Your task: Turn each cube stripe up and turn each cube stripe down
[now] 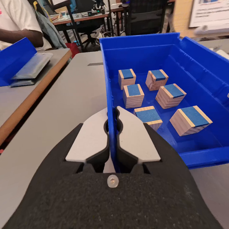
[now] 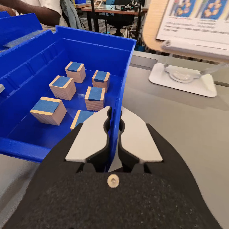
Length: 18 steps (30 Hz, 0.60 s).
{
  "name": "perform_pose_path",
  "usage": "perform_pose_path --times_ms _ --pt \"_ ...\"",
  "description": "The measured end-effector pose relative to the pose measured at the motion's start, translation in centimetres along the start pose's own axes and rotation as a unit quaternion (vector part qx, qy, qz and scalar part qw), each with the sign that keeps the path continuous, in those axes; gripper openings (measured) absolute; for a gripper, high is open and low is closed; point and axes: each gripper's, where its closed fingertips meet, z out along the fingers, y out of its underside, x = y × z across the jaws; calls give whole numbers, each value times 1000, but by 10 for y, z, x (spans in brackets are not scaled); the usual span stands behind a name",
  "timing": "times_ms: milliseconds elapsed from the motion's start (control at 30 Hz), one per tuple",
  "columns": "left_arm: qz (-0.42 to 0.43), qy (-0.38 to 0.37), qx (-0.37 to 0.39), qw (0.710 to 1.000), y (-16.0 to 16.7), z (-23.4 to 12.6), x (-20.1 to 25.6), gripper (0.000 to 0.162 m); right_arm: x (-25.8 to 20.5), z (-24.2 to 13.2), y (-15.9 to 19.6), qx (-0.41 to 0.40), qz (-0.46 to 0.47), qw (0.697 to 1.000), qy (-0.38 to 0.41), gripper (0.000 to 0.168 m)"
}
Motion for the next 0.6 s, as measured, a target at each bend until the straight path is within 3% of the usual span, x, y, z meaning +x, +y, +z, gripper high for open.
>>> perform_pose_path --times_ms 233,333,467,600 --pt "-16 30 -27 999 18 45 -65 4 -58 48 -1 -30 -1 1000 3 13" --pt "-22 48 -35 998 30 63 -72 4 -67 61 8 -33 -3 999 0 17" --pt "-95 66 -14 993 37 71 -73 4 -72 65 12 -21 1 999 -26 27" --pt "-79 53 -23 995 39 69 -75 6 -76 59 11 -37 17 995 -92 36"
